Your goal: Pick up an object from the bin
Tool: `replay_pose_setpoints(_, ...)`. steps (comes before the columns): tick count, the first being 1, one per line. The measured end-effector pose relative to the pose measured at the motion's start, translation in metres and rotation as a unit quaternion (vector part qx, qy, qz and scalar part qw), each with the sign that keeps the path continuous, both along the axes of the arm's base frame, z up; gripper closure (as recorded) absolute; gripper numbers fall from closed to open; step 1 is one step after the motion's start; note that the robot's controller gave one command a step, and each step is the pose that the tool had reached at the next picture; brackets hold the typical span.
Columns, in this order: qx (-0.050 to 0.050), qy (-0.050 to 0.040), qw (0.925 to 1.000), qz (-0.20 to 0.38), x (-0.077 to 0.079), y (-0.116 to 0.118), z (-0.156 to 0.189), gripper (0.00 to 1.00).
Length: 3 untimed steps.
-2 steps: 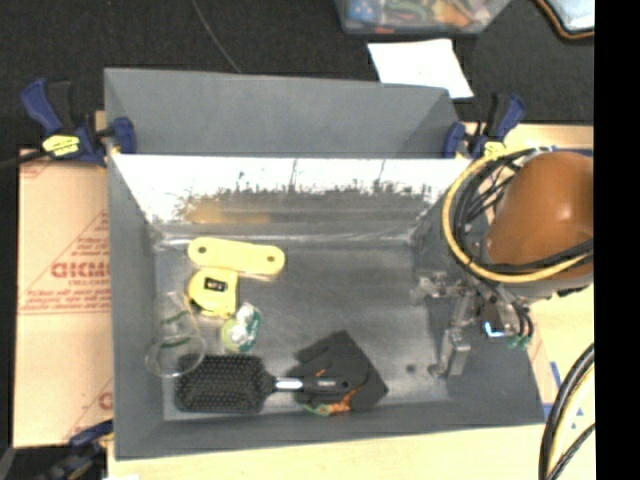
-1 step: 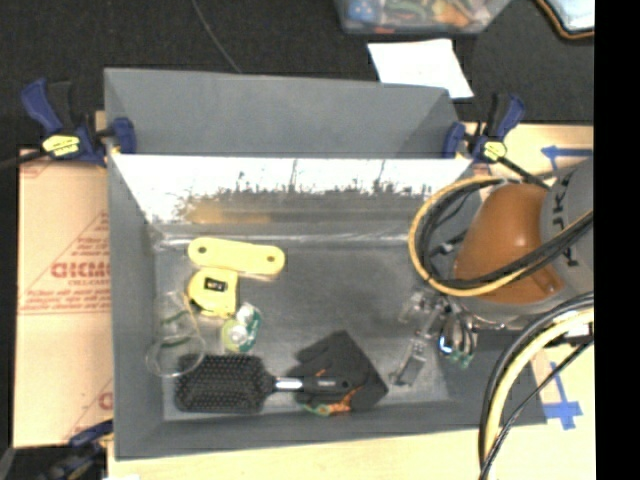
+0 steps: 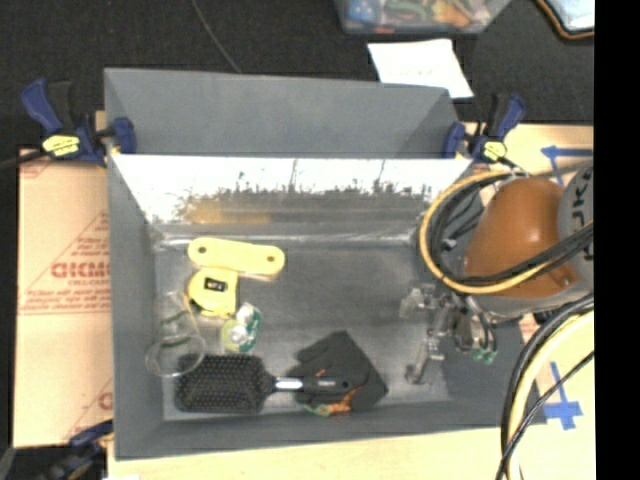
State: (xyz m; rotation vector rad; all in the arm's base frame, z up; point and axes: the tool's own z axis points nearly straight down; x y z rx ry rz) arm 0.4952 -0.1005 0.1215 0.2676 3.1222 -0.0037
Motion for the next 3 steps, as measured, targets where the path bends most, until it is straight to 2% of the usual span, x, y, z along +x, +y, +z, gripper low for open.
replay_pose_setpoints(1,0.002,0.0028,0.9994,-0.034,0.000,0.055,-0.052,0.00)
replay_pose_setpoints(2,-0.001,-0.0011,0.9998,-0.020,-0.002,0.057,-0.051,0.00)
replay_pose_setpoints(3,0.001,0.0035,0.9999,-0.016,-0.008,0.107,-0.051,0.00)
